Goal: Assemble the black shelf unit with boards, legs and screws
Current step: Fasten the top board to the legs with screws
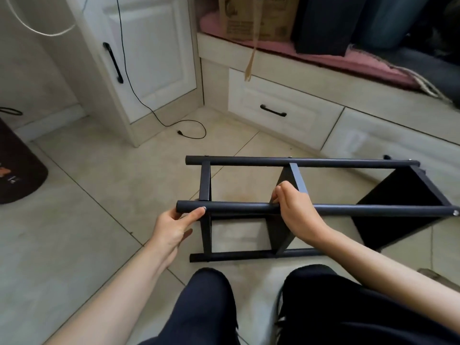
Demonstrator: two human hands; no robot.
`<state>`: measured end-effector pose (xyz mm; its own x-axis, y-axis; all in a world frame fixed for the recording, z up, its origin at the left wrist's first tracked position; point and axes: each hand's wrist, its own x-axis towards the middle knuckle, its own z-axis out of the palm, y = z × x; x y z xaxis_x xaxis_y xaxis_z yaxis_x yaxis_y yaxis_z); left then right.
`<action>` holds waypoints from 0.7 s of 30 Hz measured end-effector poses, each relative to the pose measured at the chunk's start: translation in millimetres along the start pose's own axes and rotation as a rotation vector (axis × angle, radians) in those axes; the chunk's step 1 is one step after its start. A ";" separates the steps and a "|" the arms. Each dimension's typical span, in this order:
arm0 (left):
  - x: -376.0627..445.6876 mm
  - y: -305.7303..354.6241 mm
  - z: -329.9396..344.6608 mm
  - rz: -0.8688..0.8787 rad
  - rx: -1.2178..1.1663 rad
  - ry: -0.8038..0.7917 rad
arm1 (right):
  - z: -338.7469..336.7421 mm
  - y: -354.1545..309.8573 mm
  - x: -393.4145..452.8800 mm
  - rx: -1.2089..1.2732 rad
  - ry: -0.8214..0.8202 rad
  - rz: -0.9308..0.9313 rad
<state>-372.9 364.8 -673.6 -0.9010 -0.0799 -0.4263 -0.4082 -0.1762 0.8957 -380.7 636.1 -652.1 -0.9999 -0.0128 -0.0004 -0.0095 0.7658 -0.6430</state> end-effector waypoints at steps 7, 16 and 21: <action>2.7 -5.3 -5.4 -0.007 -0.010 -0.009 | 2.2 -5.6 -1.3 0.009 -0.008 0.059; 13.5 8.2 -20.4 0.170 0.323 -0.053 | -1.4 -8.4 7.5 -0.030 -0.098 0.125; 15.2 39.3 -21.8 0.339 0.916 -0.132 | -2.0 -33.9 32.7 -0.063 -0.004 -0.091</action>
<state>-399.4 335.3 -647.6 -0.9777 0.1343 -0.1613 -0.0308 0.6682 0.7434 -413.1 611.0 -628.8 -0.9948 -0.0870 0.0527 -0.1013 0.8002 -0.5911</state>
